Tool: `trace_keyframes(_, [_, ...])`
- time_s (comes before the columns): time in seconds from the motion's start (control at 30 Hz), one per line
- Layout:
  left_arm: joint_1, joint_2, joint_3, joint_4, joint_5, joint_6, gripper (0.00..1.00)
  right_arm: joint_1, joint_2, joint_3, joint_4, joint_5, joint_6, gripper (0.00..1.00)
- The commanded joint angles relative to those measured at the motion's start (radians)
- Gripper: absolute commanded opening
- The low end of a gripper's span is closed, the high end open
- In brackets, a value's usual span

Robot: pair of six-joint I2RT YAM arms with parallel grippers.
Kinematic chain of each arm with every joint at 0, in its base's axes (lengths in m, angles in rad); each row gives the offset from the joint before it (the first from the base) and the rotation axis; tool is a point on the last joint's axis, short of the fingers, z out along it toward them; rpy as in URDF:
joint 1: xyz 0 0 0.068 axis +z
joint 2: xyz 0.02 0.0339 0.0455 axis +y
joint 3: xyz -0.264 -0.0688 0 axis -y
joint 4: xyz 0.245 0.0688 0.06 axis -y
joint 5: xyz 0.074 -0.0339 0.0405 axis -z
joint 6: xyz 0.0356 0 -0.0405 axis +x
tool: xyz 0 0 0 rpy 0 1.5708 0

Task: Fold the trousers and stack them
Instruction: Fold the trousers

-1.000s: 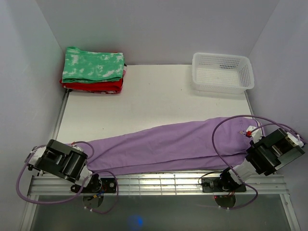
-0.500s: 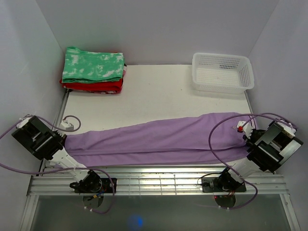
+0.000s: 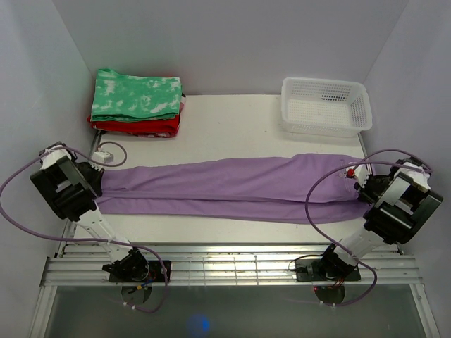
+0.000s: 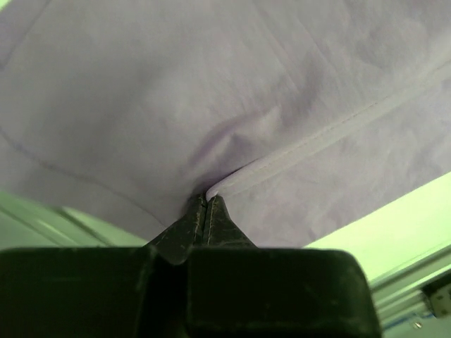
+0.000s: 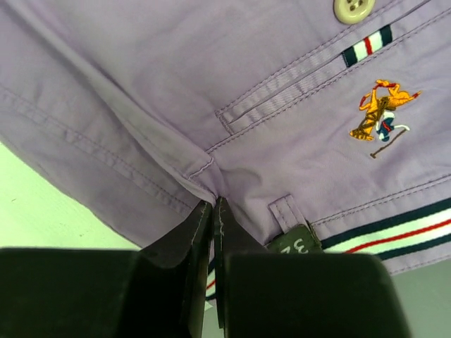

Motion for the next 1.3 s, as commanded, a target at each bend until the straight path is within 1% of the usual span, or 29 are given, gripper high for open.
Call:
trace_keyframes(0.0, [0.010, -0.026, 0.082, 0.107, 0.041, 0.029, 0.00, -0.035, -0.028, 0.078, -0.012, -0.012, -0.025, 0.08])
trace_keyframes(0.2, [0.096, -0.088, 0.209, -0.025, 0.136, 0.152, 0.00, -0.110, -0.051, 0.155, -0.094, -0.102, -0.090, 0.08])
trace_keyframes(0.33, [0.169, -0.144, 0.194, -0.015, 0.139, 0.242, 0.00, -0.159, -0.051, 0.233, -0.166, -0.145, -0.160, 0.08])
trace_keyframes(0.4, [0.191, -0.154, 0.145, 0.008, 0.130, 0.277, 0.00, -0.176, -0.051, 0.224, -0.170, -0.127, -0.188, 0.08])
trace_keyframes(0.5, [0.196, -0.161, 0.079, 0.059, 0.110, 0.279, 0.00, -0.182, -0.074, 0.134, -0.151, -0.089, -0.246, 0.08])
trace_keyframes(0.53, [0.196, -0.163, 0.024, 0.073, 0.107, 0.279, 0.00, -0.184, -0.085, 0.100, -0.121, -0.078, -0.260, 0.08])
trace_keyframes(0.57, [0.196, -0.169, -0.007, 0.091, 0.103, 0.279, 0.00, -0.184, -0.114, 0.019, -0.095, -0.054, -0.284, 0.08])
trace_keyframes(0.6, [0.193, -0.174, -0.038, 0.131, 0.087, 0.284, 0.00, -0.184, -0.129, -0.026, -0.067, -0.035, -0.303, 0.08])
trace_keyframes(0.63, [0.189, -0.177, -0.100, 0.154, 0.077, 0.284, 0.00, -0.182, -0.143, -0.069, -0.037, -0.018, -0.323, 0.08])
trace_keyframes(0.67, [0.189, -0.178, -0.128, 0.175, 0.066, 0.287, 0.00, -0.184, -0.165, -0.112, 0.025, 0.017, -0.355, 0.08])
trace_keyframes(0.7, [0.189, -0.178, -0.154, 0.206, 0.052, 0.305, 0.00, -0.182, -0.172, -0.174, 0.045, 0.035, -0.373, 0.08])
trace_keyframes(0.77, [0.189, -0.177, -0.217, 0.243, 0.006, 0.314, 0.00, -0.182, -0.180, -0.213, 0.086, 0.055, -0.383, 0.08])
trace_keyframes(0.83, [0.189, -0.184, -0.243, 0.272, -0.017, 0.331, 0.00, -0.182, -0.174, -0.209, 0.093, 0.053, -0.378, 0.08])
trace_keyframes(0.87, [0.189, -0.191, -0.251, 0.277, -0.017, 0.330, 0.02, -0.184, -0.166, -0.200, 0.088, 0.049, -0.371, 0.08])
trace_keyframes(0.9, [0.191, -0.198, -0.248, 0.272, -0.009, 0.330, 0.10, -0.184, -0.166, -0.186, 0.068, 0.046, -0.358, 0.11])
trace_keyframes(0.93, [0.194, -0.221, -0.242, 0.262, 0.004, 0.336, 0.25, -0.184, -0.165, -0.158, 0.059, 0.046, -0.351, 0.19])
trace_keyframes(0.97, [0.197, -0.235, -0.227, 0.236, 0.059, 0.343, 0.33, -0.184, -0.165, -0.138, 0.047, 0.048, -0.341, 0.25])
trace_keyframes(1.0, [0.202, -0.250, -0.184, 0.163, 0.096, 0.354, 0.42, -0.188, -0.168, -0.119, 0.031, 0.040, -0.331, 0.37])
trace_keyframes(1.03, [0.205, -0.267, -0.158, 0.122, 0.130, 0.368, 0.59, -0.194, -0.171, -0.065, -0.011, 0.027, -0.322, 0.47])
trace_keyframes(1.07, [0.206, -0.299, -0.133, 0.079, 0.196, 0.395, 0.87, -0.202, -0.176, -0.030, -0.048, -0.018, -0.324, 0.56])
trace_keyframes(1.1, [0.205, -0.316, -0.106, -0.021, 0.231, 0.417, 0.88, -0.217, -0.177, 0.007, -0.091, -0.039, -0.332, 0.69])
trace_keyframes(1.13, [0.205, -0.332, -0.049, -0.072, 0.265, 0.438, 0.92, -0.222, -0.179, 0.044, -0.175, -0.056, -0.343, 0.77])
trace_keyframes(1.17, [0.205, -0.362, -0.021, -0.126, 0.299, 0.460, 0.98, -0.222, -0.185, 0.111, -0.214, -0.073, -0.344, 0.80])
trace_keyframes(1.2, [0.202, -0.379, 0.002, -0.212, 0.354, 0.495, 0.98, -0.222, -0.188, 0.145, -0.260, -0.102, -0.347, 0.97])
trace_keyframes(1.23, [0.190, -0.393, 0.037, -0.244, 0.371, 0.505, 0.98, -0.222, -0.191, 0.176, -0.359, -0.116, -0.355, 0.98])
trace_keyframes(1.27, [0.183, -0.420, 0.048, -0.275, 0.382, 0.515, 0.98, -0.221, -0.206, 0.219, -0.402, -0.141, -0.387, 0.94])
